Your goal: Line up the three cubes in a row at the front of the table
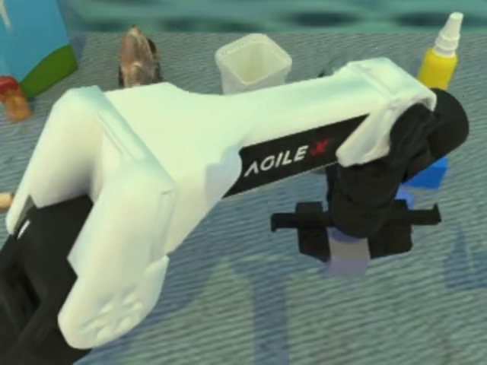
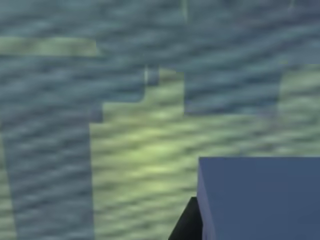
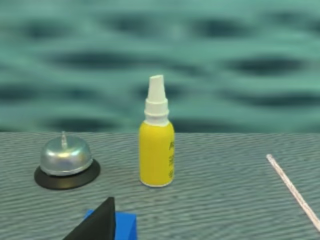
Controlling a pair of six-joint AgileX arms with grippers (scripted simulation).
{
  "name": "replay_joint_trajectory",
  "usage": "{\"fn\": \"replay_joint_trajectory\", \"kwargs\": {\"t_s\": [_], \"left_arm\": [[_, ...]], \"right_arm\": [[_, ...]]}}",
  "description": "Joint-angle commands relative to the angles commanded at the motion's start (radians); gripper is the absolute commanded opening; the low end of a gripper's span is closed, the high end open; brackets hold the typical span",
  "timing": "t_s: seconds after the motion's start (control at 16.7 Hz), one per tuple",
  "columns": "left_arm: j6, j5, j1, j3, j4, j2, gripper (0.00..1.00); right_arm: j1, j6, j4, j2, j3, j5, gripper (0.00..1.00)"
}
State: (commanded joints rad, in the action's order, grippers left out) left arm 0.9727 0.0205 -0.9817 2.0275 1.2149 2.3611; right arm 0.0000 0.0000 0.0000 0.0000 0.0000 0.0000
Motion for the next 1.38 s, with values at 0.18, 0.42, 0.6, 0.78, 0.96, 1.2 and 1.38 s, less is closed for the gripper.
{"fn": "replay_joint_trajectory", "kwargs": {"t_s": [0.18,0.42,0.6,0.78,0.96,1.2,1.38], "left_arm": [[0.0,0.0,0.0,-0.089,-0.109,0.019,0.0],[0.001,0.0,-0.001,-0.114,-0.135,0.026,0.0],[0.001,0.0,-0.001,-0.114,-0.135,0.026,0.15],[0.001,0.0,-0.001,-0.114,-0.135,0.026,0.38],[0.001,0.0,-0.001,-0.114,-0.135,0.026,0.6],[0.001,0.0,-0.001,-0.114,-0.135,0.026,0.9],[0.001,0.0,-0.001,-0.114,-0.135,0.026,1.0]], "right_arm": [[0.0,0.0,0.0,0.0,0.0,0.0,1.0],[0.0,0.0,0.0,0.0,0.0,0.0,1.0],[0.0,0.0,0.0,0.0,0.0,0.0,1.0],[0.0,0.0,0.0,0.0,0.0,0.0,1.0],[0.0,0.0,0.0,0.0,0.0,0.0,1.0],[0.0,0.0,0.0,0.0,0.0,0.0,1.0],[0.0,0.0,0.0,0.0,0.0,0.0,1.0]]}}
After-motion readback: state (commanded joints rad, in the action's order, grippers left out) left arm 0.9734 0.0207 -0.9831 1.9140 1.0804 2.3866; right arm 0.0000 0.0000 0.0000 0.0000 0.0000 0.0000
